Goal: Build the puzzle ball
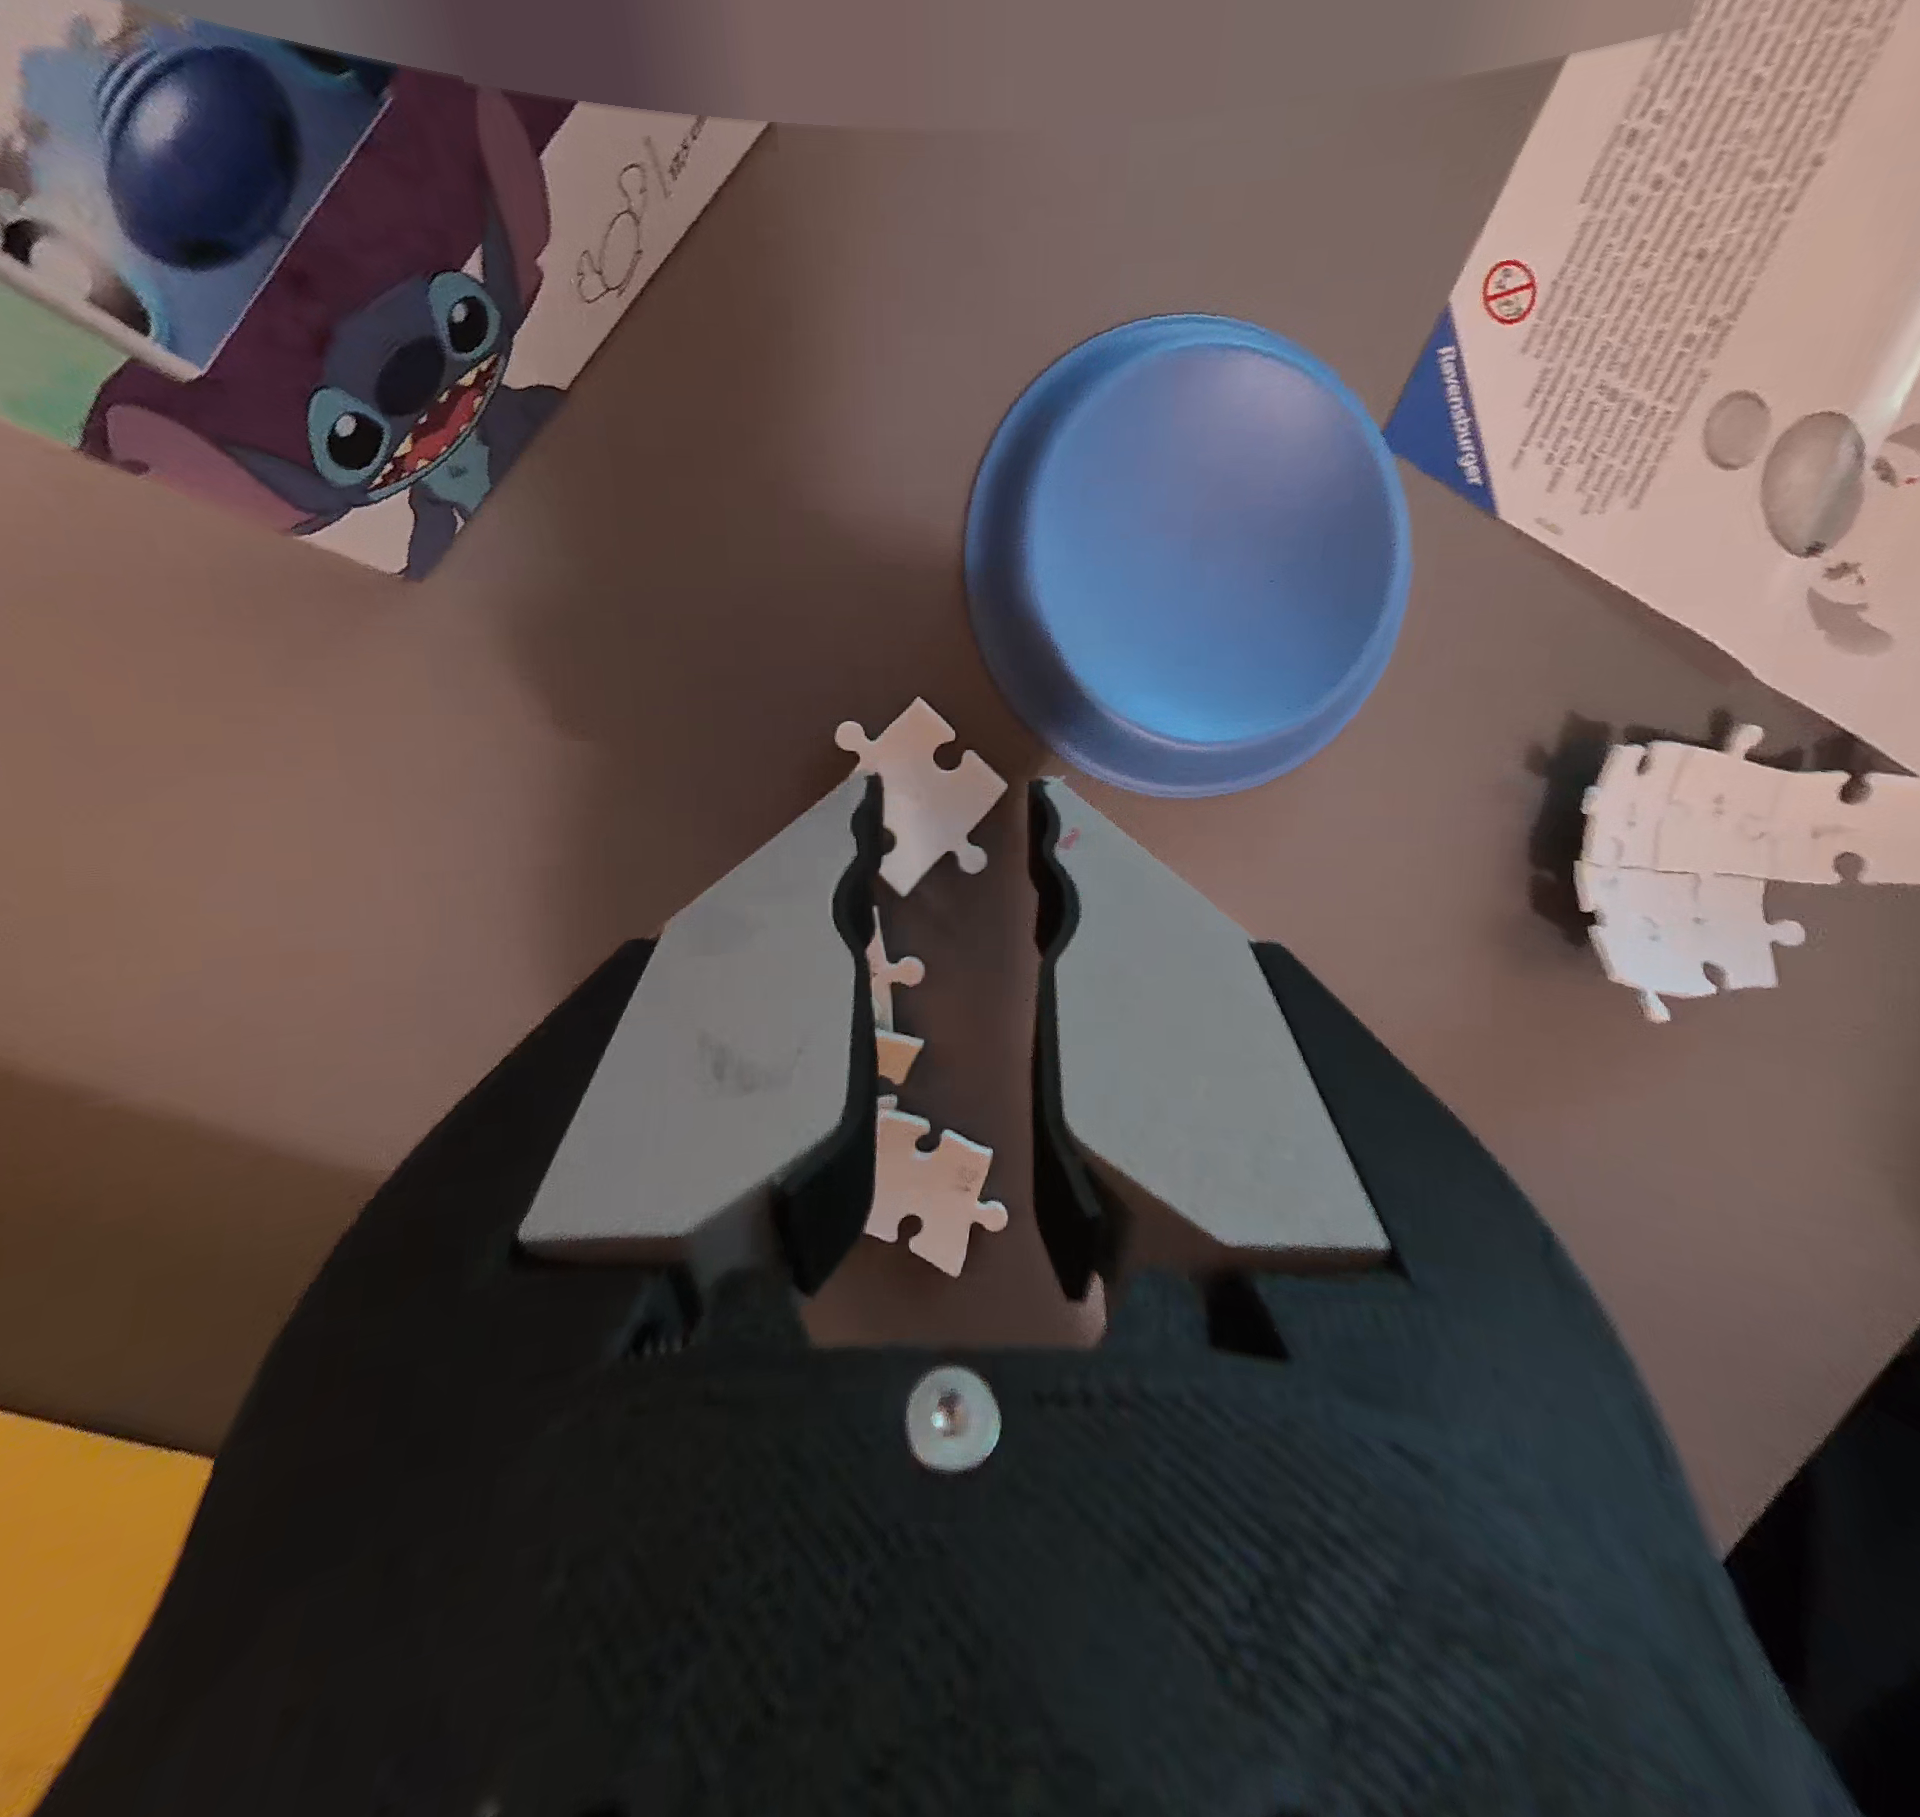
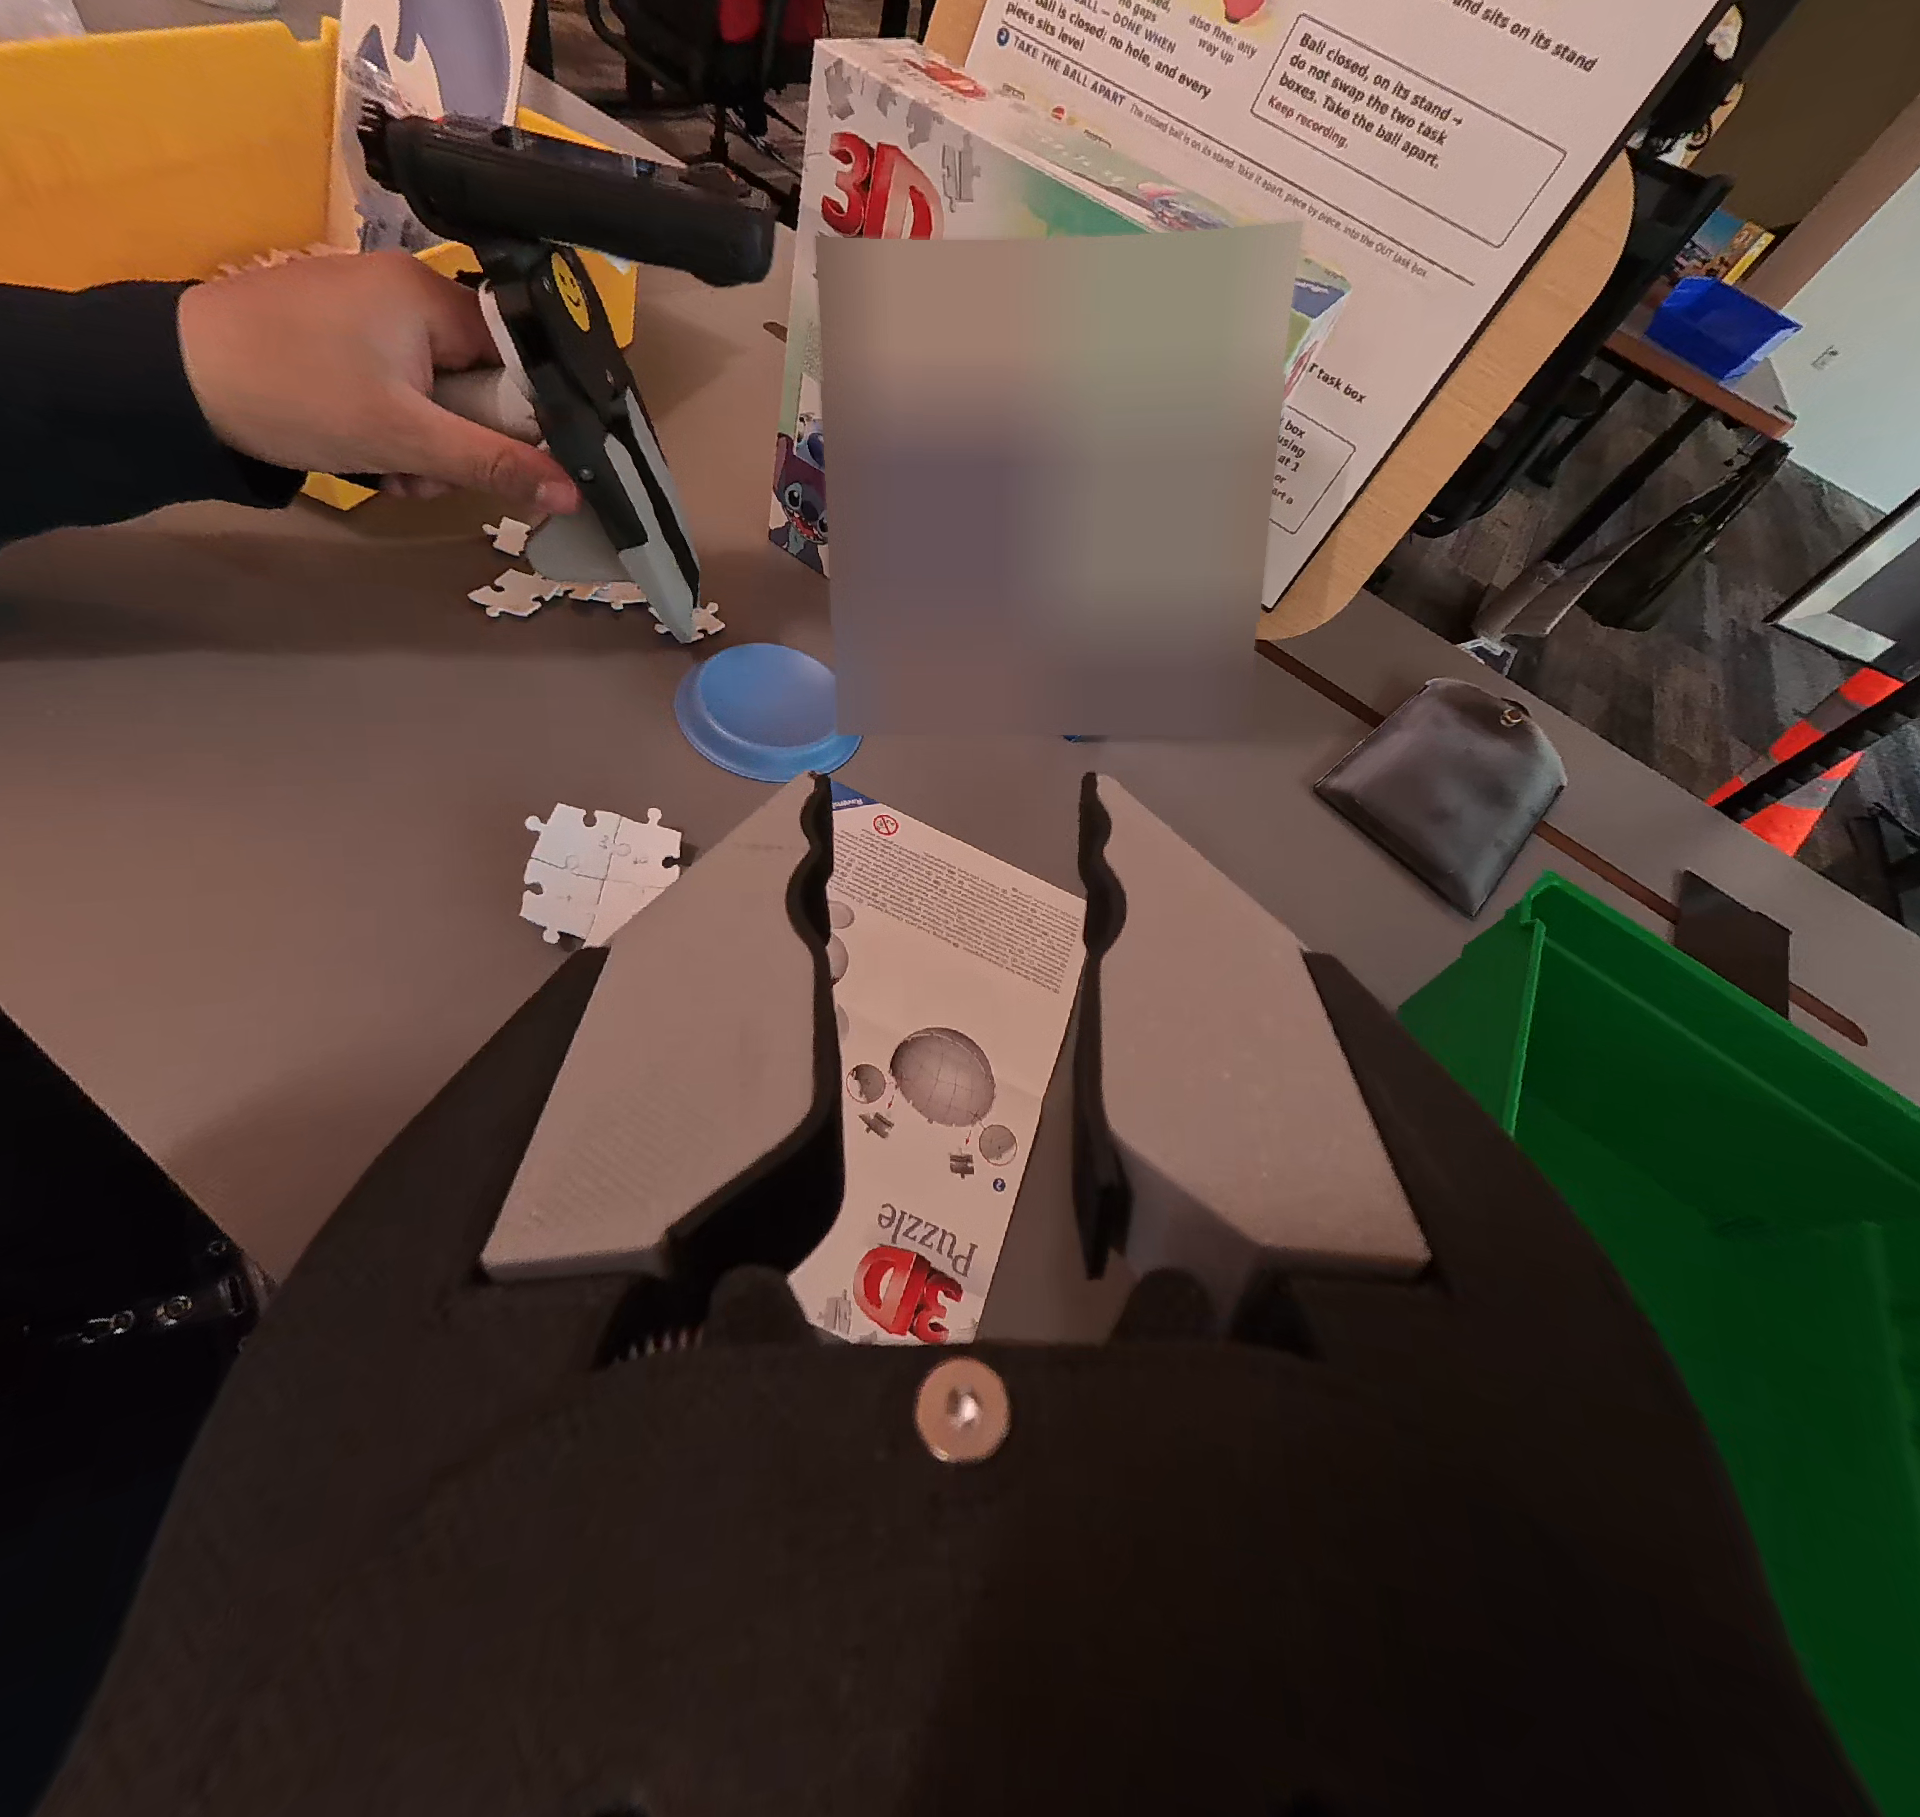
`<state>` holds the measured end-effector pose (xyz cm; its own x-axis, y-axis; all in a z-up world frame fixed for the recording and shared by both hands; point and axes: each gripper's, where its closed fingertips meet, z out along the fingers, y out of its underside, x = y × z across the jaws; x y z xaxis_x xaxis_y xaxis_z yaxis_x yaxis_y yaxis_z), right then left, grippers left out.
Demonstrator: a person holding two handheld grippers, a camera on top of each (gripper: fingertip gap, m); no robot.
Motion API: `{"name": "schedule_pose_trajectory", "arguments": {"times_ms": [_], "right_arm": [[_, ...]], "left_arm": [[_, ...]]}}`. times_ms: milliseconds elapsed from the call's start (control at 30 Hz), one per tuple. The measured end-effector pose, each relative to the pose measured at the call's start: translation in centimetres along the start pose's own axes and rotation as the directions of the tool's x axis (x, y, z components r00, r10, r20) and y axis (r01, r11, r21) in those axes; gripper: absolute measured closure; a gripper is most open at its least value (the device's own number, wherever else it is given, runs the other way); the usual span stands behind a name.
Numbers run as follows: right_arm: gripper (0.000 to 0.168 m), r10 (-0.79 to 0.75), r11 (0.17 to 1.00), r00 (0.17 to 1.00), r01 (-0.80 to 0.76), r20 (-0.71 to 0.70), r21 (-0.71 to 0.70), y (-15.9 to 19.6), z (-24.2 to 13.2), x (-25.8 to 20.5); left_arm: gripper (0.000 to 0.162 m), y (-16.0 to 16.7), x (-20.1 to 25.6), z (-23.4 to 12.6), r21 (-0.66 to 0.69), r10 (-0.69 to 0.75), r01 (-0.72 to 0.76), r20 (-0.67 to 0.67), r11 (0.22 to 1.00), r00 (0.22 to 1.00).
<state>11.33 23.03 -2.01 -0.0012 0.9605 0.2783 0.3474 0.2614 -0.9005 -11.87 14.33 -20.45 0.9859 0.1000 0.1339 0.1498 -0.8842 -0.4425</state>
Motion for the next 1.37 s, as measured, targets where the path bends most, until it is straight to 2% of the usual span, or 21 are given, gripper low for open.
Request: {"name": "schedule_pose_trajectory", "arguments": {"times_ms": [200, 367, 600, 733, 900, 1067, 1233, 1367], "right_arm": [[0.124, 0.000, 1.000, 1.000, 0.000, -0.003, 0.002, 0.0, -0.2, 0.1], [0.124, -0.006, 1.000, 1.000, 0.006, -0.007, 0.009, -0.2, -0.5, 0.2], [0.124, -0.017, 1.000, 1.000, 0.018, -0.006, 0.019, -0.6, -1.0, -0.1], [0.124, -0.027, 1.000, 1.000, 0.027, -0.010, 0.010, -0.4, -1.0, -0.1], [0.125, -0.028, 1.000, 1.000, 0.028, -0.006, 0.001, -0.1, -0.7, -0.2], [0.123, -0.035, 0.999, 0.999, 0.035, -0.004, -0.010, 0.0, -0.5, -0.4], [0.120, -0.033, 0.999, 0.999, 0.033, -0.003, -0.012, 0.0, -0.4, -0.6], [0.120, -0.039, 0.999, 0.999, 0.039, -0.006, -0.011, -0.1, -0.5, -0.7]], "left_arm": [[0.131, -0.3, -0.2, -0.5, 0.039, -0.033, 0.033, 0.004, 0.999, 0.999], [0.127, 0.4, -0.5, -0.3, 0.007, -0.076, 0.076, 0.015, 0.997, 0.997], [0.130, -0.1, -1.1, 0.3, -0.009, -0.012, 0.013, 0.070, 1.000, 0.998], [0.126, -0.3, 0.2, 0.4, 0.002, -0.038, 0.038, -0.014, 0.999, 0.999], [0.132, 0.0, 0.1, 0.2, 0.010, -0.038, 0.038, -0.014, 0.999, 0.999], [0.144, 0.4, -0.2, 0.2, 0.022, -0.002, 0.002, 0.018, 1.000, 1.000], [0.128, 0.6, 0.7, 0.1, 0.035, 0.004, -0.004, 0.008, 0.999, 1.000], [0.127, 0.6, 0.6, 0.2, 0.048, -0.002, -0.001, 0.056, 0.999, 0.998]]}}
